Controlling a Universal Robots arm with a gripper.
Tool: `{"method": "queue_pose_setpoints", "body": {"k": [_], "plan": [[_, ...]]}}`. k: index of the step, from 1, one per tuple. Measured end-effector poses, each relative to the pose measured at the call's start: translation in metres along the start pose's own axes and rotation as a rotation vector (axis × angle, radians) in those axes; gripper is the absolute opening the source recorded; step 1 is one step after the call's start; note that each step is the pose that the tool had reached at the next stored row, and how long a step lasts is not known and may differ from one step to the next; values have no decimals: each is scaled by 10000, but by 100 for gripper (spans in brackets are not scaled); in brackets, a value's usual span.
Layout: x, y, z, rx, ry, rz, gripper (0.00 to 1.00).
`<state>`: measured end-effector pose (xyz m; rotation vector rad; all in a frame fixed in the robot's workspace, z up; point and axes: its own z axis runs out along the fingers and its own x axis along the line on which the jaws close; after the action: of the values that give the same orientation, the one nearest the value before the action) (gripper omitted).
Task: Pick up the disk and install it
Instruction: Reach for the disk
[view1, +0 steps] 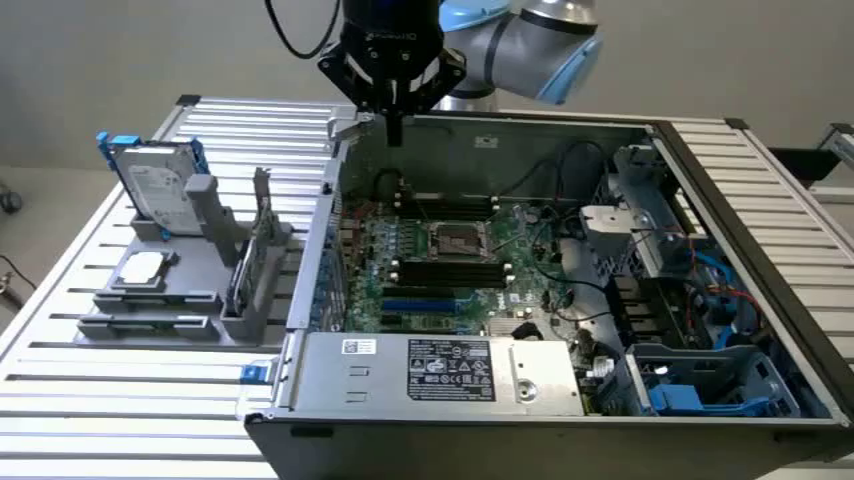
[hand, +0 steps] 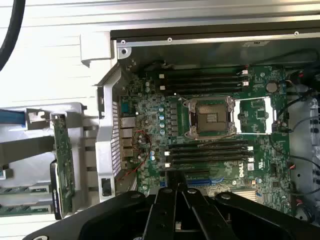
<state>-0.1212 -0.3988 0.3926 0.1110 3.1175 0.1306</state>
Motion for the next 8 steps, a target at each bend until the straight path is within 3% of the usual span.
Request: {"method": "queue_pose_setpoints", "body": {"k": [8], "plan": [[0,0,0,-14,0,0,11]]}}
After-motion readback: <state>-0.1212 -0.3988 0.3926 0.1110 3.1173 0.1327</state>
